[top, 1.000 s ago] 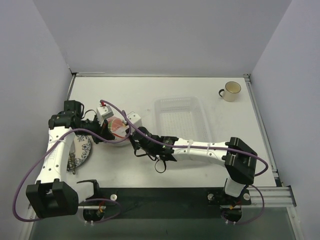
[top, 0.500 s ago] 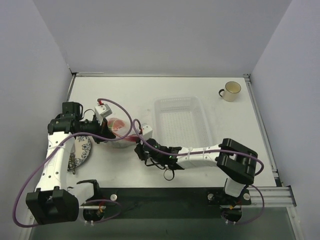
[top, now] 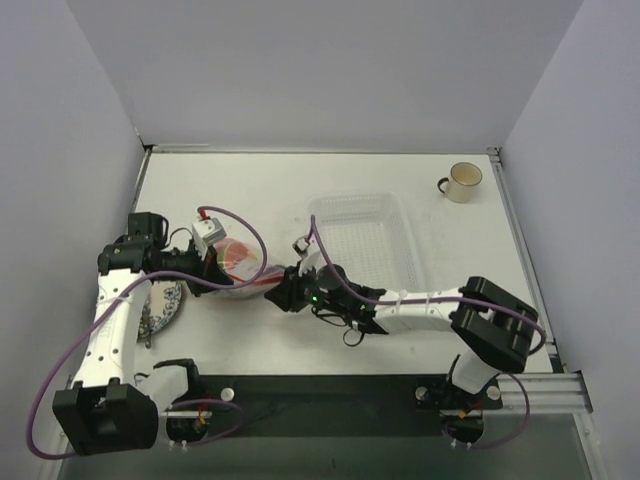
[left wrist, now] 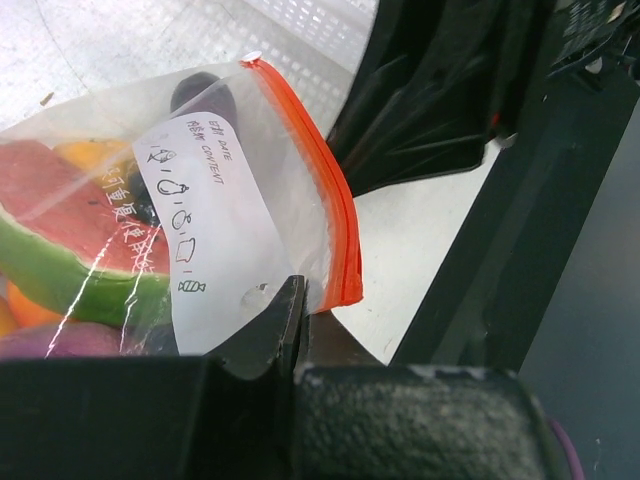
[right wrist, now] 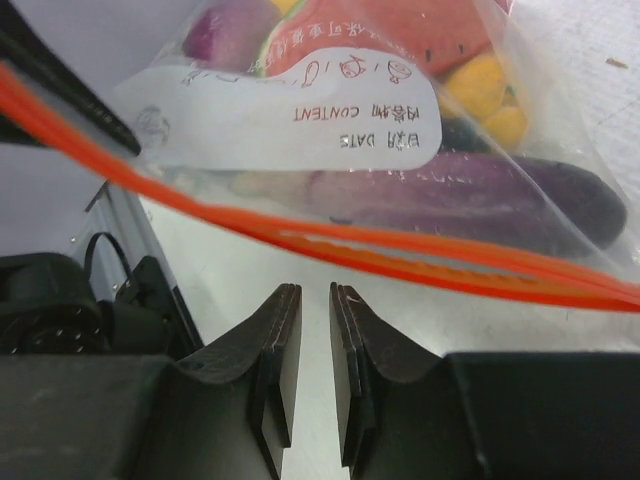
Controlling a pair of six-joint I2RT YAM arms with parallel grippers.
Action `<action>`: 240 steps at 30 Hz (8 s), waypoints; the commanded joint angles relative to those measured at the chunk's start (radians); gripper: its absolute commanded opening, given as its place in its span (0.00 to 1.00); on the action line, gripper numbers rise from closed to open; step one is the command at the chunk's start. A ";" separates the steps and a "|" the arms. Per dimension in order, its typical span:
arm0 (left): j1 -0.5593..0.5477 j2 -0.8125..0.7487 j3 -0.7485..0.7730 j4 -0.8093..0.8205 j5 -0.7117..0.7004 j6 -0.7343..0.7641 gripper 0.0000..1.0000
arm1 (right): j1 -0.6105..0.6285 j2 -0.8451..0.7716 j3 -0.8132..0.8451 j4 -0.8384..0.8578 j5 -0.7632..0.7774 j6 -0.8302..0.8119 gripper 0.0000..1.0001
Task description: Open the zip-top bag and remove the fake food
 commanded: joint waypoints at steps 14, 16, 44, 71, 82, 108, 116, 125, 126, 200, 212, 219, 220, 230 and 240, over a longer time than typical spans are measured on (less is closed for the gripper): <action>-0.002 0.001 0.044 -0.039 0.001 0.037 0.02 | -0.087 -0.148 -0.142 0.222 -0.137 0.093 0.17; -0.002 0.001 0.053 -0.043 0.001 0.037 0.02 | -0.090 -0.129 -0.124 0.233 -0.151 0.102 0.17; -0.004 -0.035 0.057 -0.102 0.024 0.069 0.03 | -0.096 0.038 0.001 0.192 -0.151 0.111 0.15; -0.027 -0.041 0.164 -0.180 0.063 0.006 0.18 | -0.001 0.064 0.094 0.011 0.076 -0.096 0.24; 0.053 0.097 0.288 0.030 -0.138 -0.164 0.83 | 0.033 0.084 0.162 -0.193 0.116 -0.208 0.40; 0.039 0.326 -0.072 0.359 -0.499 -0.161 0.44 | 0.163 -0.117 0.010 -0.408 0.380 -0.257 0.34; 0.029 0.421 -0.075 0.407 -0.542 -0.172 0.19 | 0.174 -0.099 0.008 -0.402 0.380 -0.286 0.31; 0.026 0.413 -0.062 0.375 -0.529 -0.169 0.10 | 0.188 -0.008 0.076 -0.399 0.366 -0.291 0.33; 0.024 0.409 -0.060 0.372 -0.528 -0.169 0.09 | 0.188 0.006 0.084 -0.391 0.363 -0.289 0.34; 0.004 0.366 -0.106 0.330 -0.543 -0.134 0.09 | 0.244 0.132 0.142 -0.344 0.448 -0.257 0.50; 0.004 0.369 -0.128 0.339 -0.536 -0.132 0.09 | 0.220 0.204 0.243 -0.413 0.409 -0.214 0.61; 0.004 0.366 -0.125 0.330 -0.522 -0.128 0.09 | 0.212 0.282 0.318 -0.580 0.498 -0.176 0.61; 0.004 0.366 -0.126 0.330 -0.523 -0.128 0.09 | 0.212 0.287 0.326 -0.595 0.506 -0.167 0.61; 0.004 0.372 -0.126 0.329 -0.516 -0.123 0.09 | 0.215 0.267 0.306 -0.739 0.653 -0.075 0.58; 0.003 0.367 -0.102 0.367 -0.545 -0.163 0.00 | 0.217 0.162 0.248 -0.655 0.641 -0.159 0.08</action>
